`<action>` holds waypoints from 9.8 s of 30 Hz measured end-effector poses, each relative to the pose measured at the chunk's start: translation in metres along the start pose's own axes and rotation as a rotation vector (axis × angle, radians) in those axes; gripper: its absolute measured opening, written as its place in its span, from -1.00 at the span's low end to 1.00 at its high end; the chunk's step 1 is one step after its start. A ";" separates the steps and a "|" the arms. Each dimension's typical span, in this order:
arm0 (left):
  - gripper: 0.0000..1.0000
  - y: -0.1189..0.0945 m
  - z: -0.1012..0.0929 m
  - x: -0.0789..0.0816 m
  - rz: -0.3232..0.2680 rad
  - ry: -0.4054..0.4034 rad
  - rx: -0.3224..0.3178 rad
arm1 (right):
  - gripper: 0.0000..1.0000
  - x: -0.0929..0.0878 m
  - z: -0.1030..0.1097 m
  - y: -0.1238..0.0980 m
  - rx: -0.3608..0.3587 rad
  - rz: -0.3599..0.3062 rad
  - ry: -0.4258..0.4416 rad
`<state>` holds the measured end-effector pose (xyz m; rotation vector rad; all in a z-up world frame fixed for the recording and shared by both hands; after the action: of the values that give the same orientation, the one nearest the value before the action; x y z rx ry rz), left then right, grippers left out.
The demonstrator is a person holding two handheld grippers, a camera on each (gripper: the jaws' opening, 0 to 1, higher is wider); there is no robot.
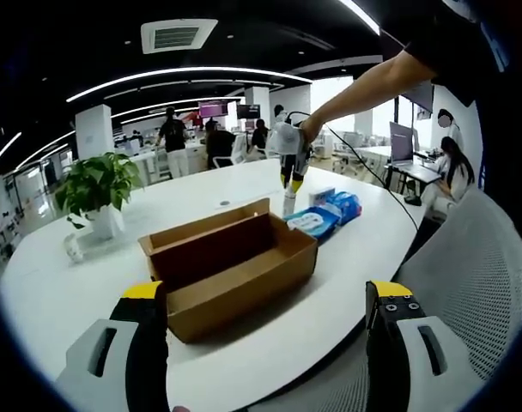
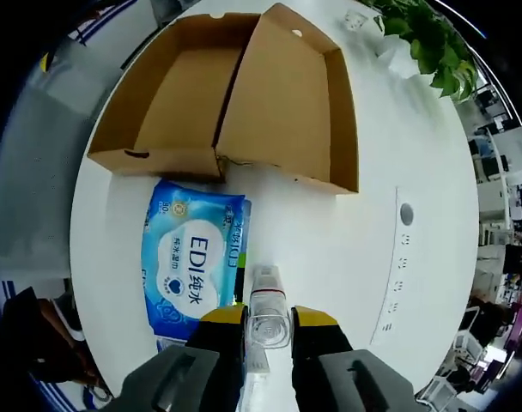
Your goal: Operate the shoe box by opening the lid, removing the specified soft item, and placing it in the target area until the item is outside and the box remains undamaged.
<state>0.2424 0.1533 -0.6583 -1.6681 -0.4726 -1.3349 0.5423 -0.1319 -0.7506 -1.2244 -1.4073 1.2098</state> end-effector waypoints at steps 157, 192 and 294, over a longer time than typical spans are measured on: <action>-0.95 0.078 0.159 -0.092 0.342 -0.514 0.338 | -0.83 0.103 -0.068 0.030 -0.078 -0.504 1.266; -0.96 0.078 0.155 -0.092 0.322 -0.528 0.364 | -1.00 0.083 -0.059 0.037 -0.116 -0.480 1.398; -0.94 0.072 0.147 -0.090 0.291 -0.547 0.344 | -1.00 0.108 0.021 -0.111 -0.447 -1.019 1.153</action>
<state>0.3483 0.2599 -0.7682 -1.7140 -0.6983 -0.5379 0.4945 -0.0314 -0.6412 -0.9384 -1.0785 -0.5115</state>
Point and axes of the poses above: the point that each gripper's makers call its tool centre point, and the gripper's own axes: y roughly forward along the fingers, z roughly to its left, x roughly out of its top, the point moved 1 cm from there along -y, roughly backward along the fingers
